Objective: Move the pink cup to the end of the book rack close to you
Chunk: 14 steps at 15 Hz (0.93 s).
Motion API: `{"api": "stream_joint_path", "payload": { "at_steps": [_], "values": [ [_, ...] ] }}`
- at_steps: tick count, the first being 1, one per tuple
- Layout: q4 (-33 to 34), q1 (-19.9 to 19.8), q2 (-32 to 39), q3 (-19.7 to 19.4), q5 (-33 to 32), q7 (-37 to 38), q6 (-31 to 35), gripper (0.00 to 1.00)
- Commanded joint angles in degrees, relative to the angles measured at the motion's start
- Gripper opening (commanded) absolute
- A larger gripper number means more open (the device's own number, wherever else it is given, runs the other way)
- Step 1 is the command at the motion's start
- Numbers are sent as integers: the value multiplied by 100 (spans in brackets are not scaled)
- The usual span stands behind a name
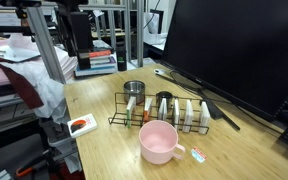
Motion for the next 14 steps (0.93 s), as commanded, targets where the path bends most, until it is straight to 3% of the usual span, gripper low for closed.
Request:
{"api": "stream_joint_path", "payload": {
  "at_steps": [1,14],
  "values": [
    [11,-40,3,32,18,-20,-13,100],
    [78,-105,49,14,64,134,237,100]
  ]
}}
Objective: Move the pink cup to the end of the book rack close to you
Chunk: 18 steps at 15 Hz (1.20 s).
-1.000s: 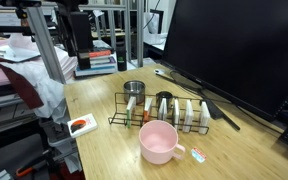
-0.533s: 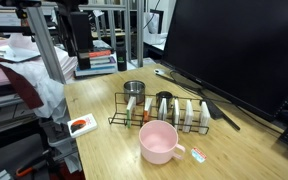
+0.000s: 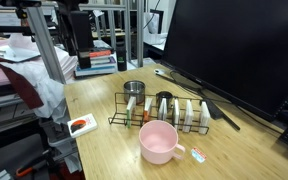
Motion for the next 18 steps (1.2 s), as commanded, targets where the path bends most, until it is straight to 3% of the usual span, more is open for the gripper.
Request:
{"api": "stream_joint_path", "payload": {
  "at_steps": [1,10,11,18],
  "values": [
    [77,-148,81,-45,141,225,386,100],
    [405,-531,1101,-466,674,756,1354,100],
    [179,-509,804,-439,554,565,1274,100],
    [396,-530,1112,-483,759,772,1418,100]
  ]
}}
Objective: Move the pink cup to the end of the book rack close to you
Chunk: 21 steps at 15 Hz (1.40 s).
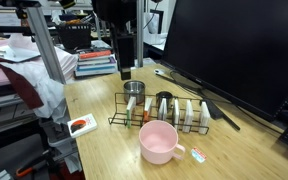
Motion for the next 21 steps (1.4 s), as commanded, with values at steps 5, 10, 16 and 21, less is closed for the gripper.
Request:
{"api": "stream_joint_path", "payload": {
  "at_steps": [5,10,16,21],
  "values": [
    [535,-357,1021,-12,636,1167,740,100],
    [965,-467,2156,100,151,2700,2520,100],
    [1228,-321,2907,-237,-867,4203,2949,100],
    [1386,-301,3036,-266,-906,4407,2947,100]
  ]
}}
